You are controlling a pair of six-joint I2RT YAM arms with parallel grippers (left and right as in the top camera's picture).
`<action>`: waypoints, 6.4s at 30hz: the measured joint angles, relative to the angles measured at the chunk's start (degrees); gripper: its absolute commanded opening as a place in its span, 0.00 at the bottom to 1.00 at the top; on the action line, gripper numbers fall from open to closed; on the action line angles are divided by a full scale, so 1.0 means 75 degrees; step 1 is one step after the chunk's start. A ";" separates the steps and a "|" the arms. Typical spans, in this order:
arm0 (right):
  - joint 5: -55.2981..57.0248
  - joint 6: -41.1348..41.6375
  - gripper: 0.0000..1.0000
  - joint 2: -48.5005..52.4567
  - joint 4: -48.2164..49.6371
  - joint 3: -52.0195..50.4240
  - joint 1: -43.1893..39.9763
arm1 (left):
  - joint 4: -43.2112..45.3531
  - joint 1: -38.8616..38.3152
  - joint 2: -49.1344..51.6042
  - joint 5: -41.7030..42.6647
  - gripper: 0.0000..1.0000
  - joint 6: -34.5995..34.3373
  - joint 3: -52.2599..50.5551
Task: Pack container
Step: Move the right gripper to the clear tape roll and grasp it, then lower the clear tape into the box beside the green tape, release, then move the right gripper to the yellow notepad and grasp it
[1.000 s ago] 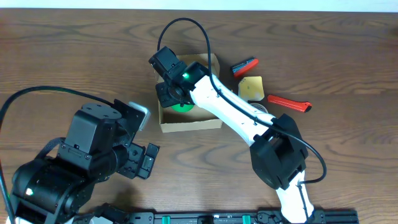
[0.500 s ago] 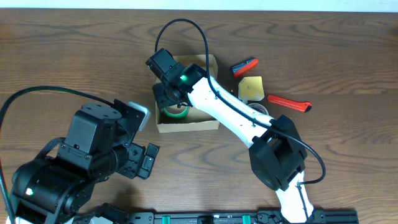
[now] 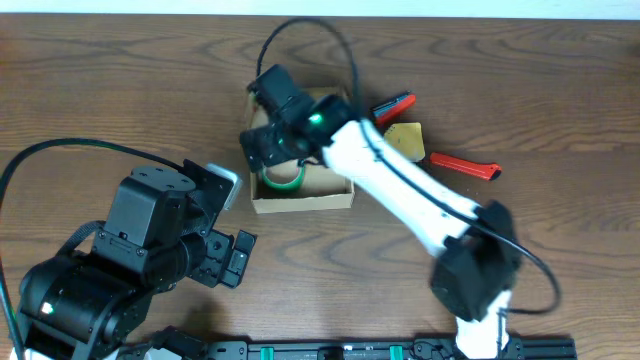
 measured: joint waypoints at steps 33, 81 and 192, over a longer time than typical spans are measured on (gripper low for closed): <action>0.1810 -0.1113 0.85 -0.1119 -0.0379 -0.4176 -0.3311 | 0.0003 0.0000 0.0000 -0.0003 0.95 -0.0003 0.0000; 0.0519 -0.0600 0.02 -0.3063 0.0023 -0.2585 -0.3456 | 0.0000 0.0000 0.0000 0.0000 0.95 0.0000 0.0000; 0.1309 0.0516 0.86 -0.0434 -0.1915 0.0600 -0.2815 | 0.0003 0.0000 0.0000 -0.0003 0.95 -0.0003 0.0000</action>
